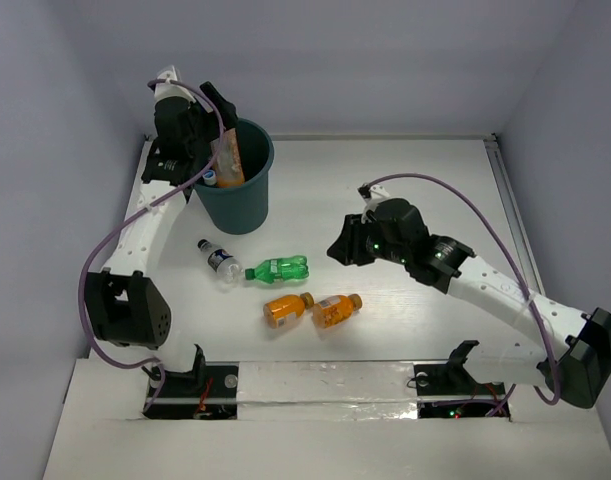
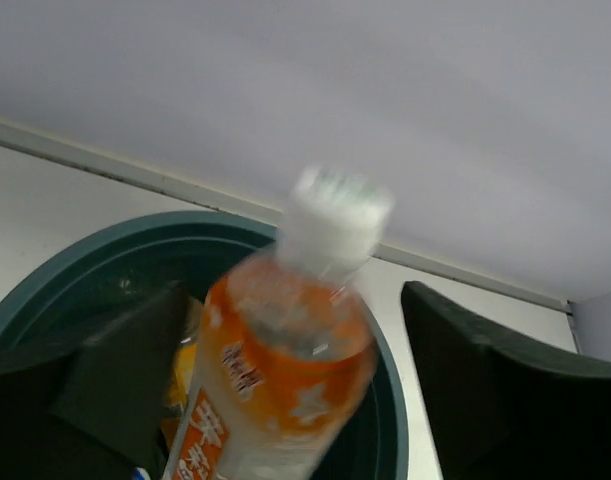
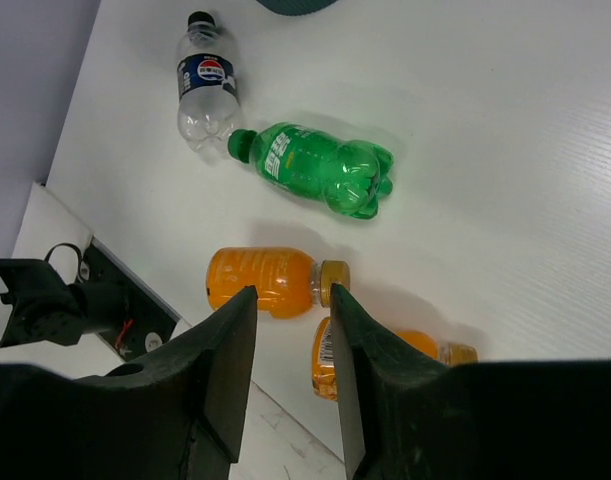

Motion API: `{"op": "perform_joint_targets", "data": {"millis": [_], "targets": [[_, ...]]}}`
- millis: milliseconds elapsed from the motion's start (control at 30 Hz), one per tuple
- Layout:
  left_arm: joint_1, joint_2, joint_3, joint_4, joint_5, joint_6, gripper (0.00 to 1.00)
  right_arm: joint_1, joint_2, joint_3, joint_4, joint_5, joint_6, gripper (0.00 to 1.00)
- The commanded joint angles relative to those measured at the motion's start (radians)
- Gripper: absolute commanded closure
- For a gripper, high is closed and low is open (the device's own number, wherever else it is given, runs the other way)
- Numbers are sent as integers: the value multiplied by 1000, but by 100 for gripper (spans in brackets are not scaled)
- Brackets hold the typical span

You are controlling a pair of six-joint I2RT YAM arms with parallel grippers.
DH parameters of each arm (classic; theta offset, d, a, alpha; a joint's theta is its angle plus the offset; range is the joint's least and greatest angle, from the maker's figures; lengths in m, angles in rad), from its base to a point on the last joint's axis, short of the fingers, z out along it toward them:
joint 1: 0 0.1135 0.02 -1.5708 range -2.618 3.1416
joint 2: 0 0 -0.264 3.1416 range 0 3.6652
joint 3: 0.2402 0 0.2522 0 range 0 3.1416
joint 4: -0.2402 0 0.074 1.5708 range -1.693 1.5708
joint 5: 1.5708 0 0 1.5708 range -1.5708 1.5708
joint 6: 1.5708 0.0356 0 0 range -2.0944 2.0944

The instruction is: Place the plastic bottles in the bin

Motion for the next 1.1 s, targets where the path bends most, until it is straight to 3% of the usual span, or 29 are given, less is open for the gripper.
{"op": "perform_joint_targets", "data": {"millis": [0, 33, 233, 300, 400, 433, 467, 500, 533, 600, 633, 667, 700, 733, 833, 933, 1000, 1033, 1067], "targets": [[5, -102, -30, 84, -8, -10, 10, 11, 5, 55, 48, 19, -4, 57], [5, -116, -41, 77, -14, -10, 2, 11, 10, 58, 45, 14, -10, 52], [5, -248, -59, -50, -78, -28, 2, 31, 90, 115, 30, -20, -71, 30], [5, -326, -87, -98, -103, -47, 13, 40, 146, 143, 22, -53, -100, 27], [5, -442, -151, -185, -132, -65, 38, 40, 214, 215, -7, -95, -180, 25], [5, -469, -186, -239, -138, -79, 46, 40, 259, 236, -21, -106, -224, 33], [14, -495, -202, -273, -147, -88, 63, 40, 283, 277, -27, -127, -246, 43], [14, -542, -223, -303, -147, -97, 71, 40, 307, 302, -35, -135, -289, 55], [25, -562, -270, -366, -144, -117, 81, 40, 347, 322, -44, -145, -313, 87], [25, -621, -321, -432, -138, -145, 91, 50, 382, 377, -49, -181, -359, 97], [25, -638, -382, -492, -133, -180, 98, 50, 399, 394, -53, -188, -402, 96], [36, -656, -415, -515, -126, -198, 99, 50, 433, 423, -56, -199, -424, 93], [36, -696, -450, -537, -130, -220, 100, 50, 450, 434, -58, -201, -456, 86], [45, -717, -516, -576, -133, -246, 100, 50, 468, 445, -59, -205, -470, 62], [68, -764, -602, -610, -72, -301, 98, 50, 539, 469, -64, -233, -517, 19], [77, -754, -711, -606, 44, -355, 84, 50, 596, 473, -59, -270, -544, 11], [77, -751, -781, -591, 103, -379, 63, 50, 635, 479, -67, -297, -582, 10], [77, -754, -812, -572, 113, -386, 43, 59, 648, 483, -76, -302, -597, 9], [77, -756, -820, -566, 121, -390, 32, 59, 659, 488, -81, -302, -603, 9]]}}
